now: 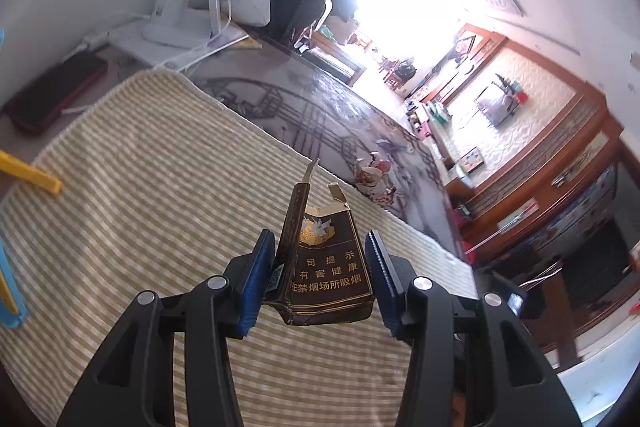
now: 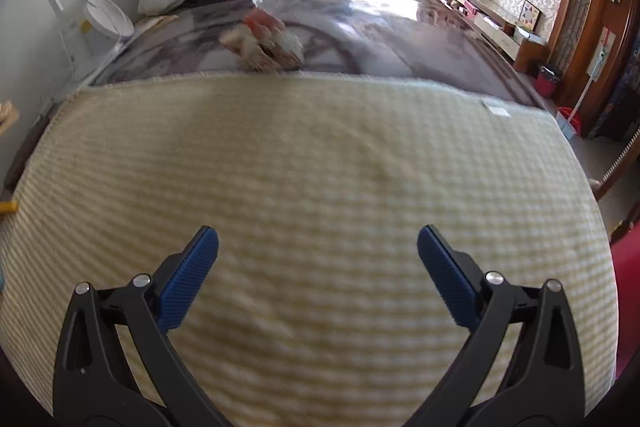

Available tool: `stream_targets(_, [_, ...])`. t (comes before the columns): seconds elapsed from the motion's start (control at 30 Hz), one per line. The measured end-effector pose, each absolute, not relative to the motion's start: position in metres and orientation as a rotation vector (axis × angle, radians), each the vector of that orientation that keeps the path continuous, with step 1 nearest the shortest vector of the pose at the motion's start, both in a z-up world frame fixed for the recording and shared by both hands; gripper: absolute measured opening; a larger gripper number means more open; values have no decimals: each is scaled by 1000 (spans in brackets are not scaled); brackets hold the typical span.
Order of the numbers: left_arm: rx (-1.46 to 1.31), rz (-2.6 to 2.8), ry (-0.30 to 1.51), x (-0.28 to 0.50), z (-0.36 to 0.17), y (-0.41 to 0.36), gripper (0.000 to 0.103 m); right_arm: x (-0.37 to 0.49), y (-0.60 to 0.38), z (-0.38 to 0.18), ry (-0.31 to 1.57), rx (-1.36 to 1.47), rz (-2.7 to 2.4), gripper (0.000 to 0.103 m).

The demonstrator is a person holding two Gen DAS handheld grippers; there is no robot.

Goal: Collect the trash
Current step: 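Grasp the crumpled red-white paper with the right gripper while the left holds the pack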

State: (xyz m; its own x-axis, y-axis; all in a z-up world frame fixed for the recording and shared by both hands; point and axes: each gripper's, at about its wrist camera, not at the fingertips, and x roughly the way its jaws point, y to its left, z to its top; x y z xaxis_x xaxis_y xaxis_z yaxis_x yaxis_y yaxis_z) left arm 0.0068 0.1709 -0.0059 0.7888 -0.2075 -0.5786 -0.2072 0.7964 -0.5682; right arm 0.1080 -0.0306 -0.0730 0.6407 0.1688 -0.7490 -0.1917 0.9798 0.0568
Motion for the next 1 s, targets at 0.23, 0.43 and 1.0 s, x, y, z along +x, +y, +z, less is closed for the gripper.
stream_targets(0.23, [-733, -4, 681, 7, -15, 181, 45, 167, 6, -54, 850, -22, 202, 98])
stream_targets(0.43, [-712, -1, 660, 3, -8, 180, 45, 221, 26, -44, 882, -41, 162, 98])
stream_targets(1.0, [-776, -1, 689, 8, -21, 186, 45, 290, 39, -76, 1089, 217, 98, 98])
